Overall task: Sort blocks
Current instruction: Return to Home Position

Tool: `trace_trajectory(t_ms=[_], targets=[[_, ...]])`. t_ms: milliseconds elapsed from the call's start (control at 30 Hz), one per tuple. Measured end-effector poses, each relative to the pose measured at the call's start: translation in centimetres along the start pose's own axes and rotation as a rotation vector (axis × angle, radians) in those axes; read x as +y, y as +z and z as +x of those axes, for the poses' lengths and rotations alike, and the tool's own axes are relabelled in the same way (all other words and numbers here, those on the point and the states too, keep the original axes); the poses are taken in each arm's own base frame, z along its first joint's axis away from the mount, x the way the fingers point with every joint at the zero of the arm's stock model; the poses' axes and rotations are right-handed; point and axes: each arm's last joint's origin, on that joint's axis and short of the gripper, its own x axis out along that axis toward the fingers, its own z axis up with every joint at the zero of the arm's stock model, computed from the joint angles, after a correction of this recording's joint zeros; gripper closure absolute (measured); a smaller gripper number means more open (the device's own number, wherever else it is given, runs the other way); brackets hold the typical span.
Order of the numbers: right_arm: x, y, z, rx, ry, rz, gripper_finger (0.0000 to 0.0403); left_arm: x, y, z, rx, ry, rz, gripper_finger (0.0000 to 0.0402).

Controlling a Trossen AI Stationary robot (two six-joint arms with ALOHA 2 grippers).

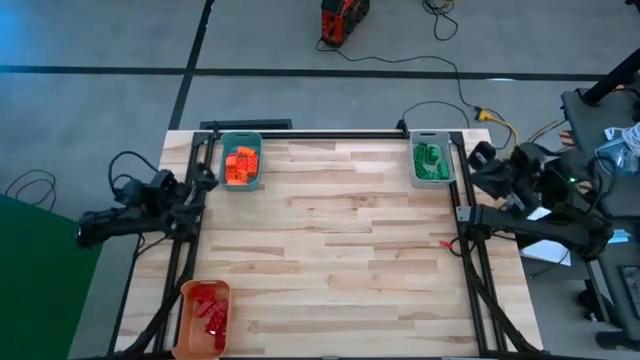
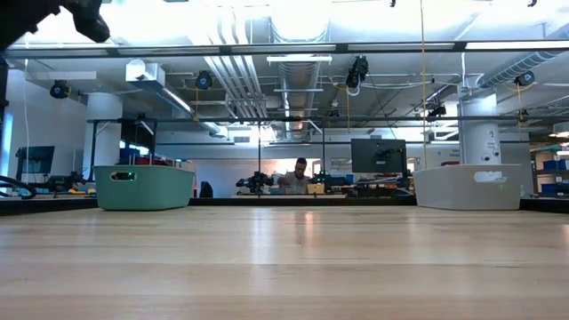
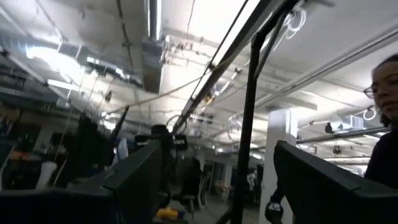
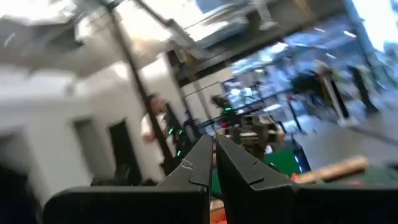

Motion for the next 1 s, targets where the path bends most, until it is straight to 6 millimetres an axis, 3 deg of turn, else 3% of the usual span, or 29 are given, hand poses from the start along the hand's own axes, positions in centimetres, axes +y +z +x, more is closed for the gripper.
trace_trajectory(t_ms=[133, 267, 567, 800, 1000], targets=[[0.6, 0.3, -0.3, -0.041, 0.103, -0.198, 0.039, 0.6, -2.3, -1.1, -0.089, -0.035, 0.022, 0.0118], [-0.1, -0.8, -0.2, -0.06, 0.089, -0.262, 0.039, 0.6, -2.4, -0.8, 0.01, -0.043, 0.055, 0.0118], [-3.7, -6.8, 0.5, -0.234, 0.161, -0.35, 0.039, 0.8, -3.4, -1.1, 0.036, -0.065, 0.098, 0.0118], [-6.0, -11.2, 0.4, -0.13, 0.103, -0.392, 0.039, 0.8, -3.6, -1.1, 0.06, -0.113, 0.189, 0.0118], [-7.1, -13.7, -0.1, -0.072, 0.079, -0.399, 0.039, 0.7, -3.7, -1.1, 0.067, -0.147, 0.271, 0.0118]])
